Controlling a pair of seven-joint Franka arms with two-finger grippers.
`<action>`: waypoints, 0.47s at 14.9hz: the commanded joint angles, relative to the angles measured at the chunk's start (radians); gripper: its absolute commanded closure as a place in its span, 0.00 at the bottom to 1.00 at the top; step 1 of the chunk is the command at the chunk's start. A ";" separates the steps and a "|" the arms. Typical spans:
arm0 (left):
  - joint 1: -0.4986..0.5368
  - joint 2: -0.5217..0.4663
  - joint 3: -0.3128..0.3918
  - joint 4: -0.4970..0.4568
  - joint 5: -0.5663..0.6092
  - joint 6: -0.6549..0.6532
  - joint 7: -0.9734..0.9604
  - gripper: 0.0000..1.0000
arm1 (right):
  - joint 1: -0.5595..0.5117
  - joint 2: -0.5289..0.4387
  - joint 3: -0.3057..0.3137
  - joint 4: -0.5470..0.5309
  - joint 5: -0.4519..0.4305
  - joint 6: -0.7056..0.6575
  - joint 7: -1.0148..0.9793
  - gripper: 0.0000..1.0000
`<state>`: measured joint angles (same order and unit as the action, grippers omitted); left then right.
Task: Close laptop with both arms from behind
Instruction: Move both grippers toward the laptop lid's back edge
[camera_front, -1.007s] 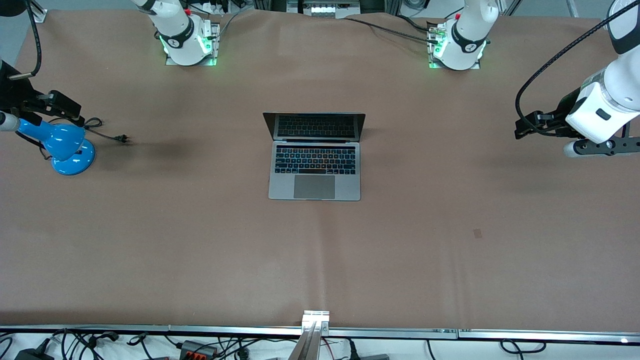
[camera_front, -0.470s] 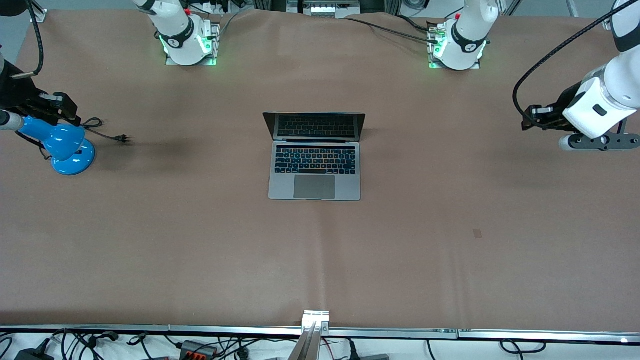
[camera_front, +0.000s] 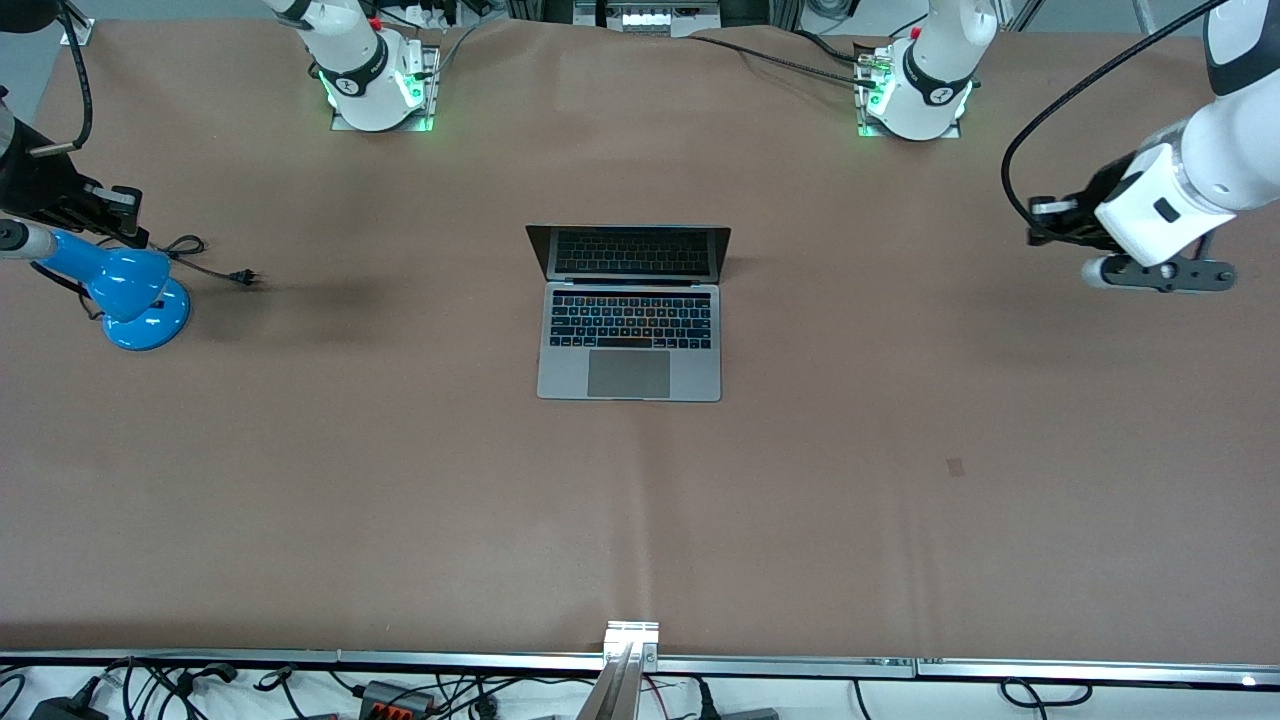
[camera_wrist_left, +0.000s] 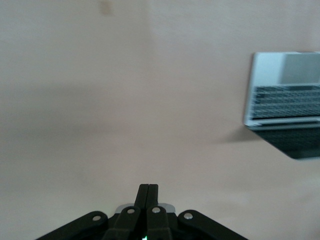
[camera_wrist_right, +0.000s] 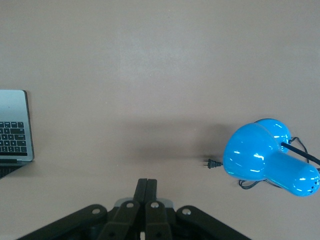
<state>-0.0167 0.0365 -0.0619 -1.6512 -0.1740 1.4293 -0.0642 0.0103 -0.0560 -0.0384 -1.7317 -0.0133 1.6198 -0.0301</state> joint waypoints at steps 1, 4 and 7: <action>-0.026 -0.006 -0.019 -0.018 -0.062 -0.033 0.012 1.00 | 0.069 0.024 0.009 -0.017 0.003 -0.038 -0.008 1.00; -0.032 -0.012 -0.133 -0.091 -0.108 0.038 -0.049 1.00 | 0.129 0.062 0.009 -0.026 0.111 -0.102 0.004 1.00; -0.035 -0.020 -0.345 -0.243 -0.137 0.253 -0.219 1.00 | 0.141 0.067 0.011 -0.174 0.347 -0.120 -0.002 1.00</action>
<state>-0.0556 0.0398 -0.2780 -1.7810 -0.2920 1.5567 -0.1898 0.1476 0.0236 -0.0210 -1.7953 0.2077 1.4963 -0.0283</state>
